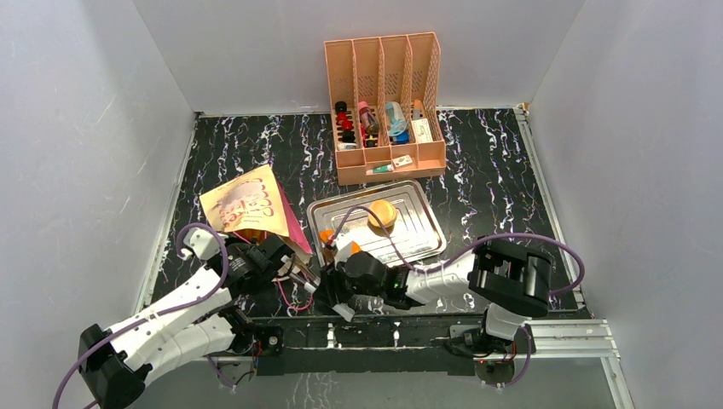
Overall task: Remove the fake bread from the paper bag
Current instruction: Pick up the clamp at the center of the board, then take out the fake bread from the paper bag.
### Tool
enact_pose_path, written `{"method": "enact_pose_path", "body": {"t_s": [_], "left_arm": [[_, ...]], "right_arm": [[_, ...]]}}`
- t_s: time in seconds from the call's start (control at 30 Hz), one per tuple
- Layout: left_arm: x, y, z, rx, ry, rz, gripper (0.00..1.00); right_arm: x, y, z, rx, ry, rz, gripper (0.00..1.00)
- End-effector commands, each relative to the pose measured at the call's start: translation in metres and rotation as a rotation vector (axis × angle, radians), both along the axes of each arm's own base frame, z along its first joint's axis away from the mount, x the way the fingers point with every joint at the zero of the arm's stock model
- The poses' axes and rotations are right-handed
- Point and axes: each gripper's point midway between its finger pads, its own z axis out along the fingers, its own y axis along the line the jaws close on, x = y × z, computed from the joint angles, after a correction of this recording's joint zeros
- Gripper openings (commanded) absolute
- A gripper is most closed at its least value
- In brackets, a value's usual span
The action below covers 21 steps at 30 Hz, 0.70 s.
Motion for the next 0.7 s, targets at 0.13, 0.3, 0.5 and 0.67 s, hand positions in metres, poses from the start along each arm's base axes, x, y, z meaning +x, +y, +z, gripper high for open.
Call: {"method": "enact_pose_path", "body": {"t_s": [0.13,0.3,0.5,0.67], "left_arm": [[0.001,-0.002,0.006,-0.016,-0.018,-0.007,0.0],[0.001,-0.002,0.005,-0.021,-0.021,-0.007,0.0],[0.001,-0.002,0.009,-0.023,-0.025,-0.008,0.0],[0.001,-0.002,0.011,-0.027,-0.029,-0.008,0.0]], "right_arm": [[0.002,-0.001,0.052,0.154,-0.105,-0.086,0.42],[-0.007,0.02,0.115,0.606,0.908,-0.537,0.42],[0.0,0.029,0.118,0.618,0.892,-0.563,0.42],[0.006,0.035,0.113,0.611,0.851,-0.583,0.42]]}}
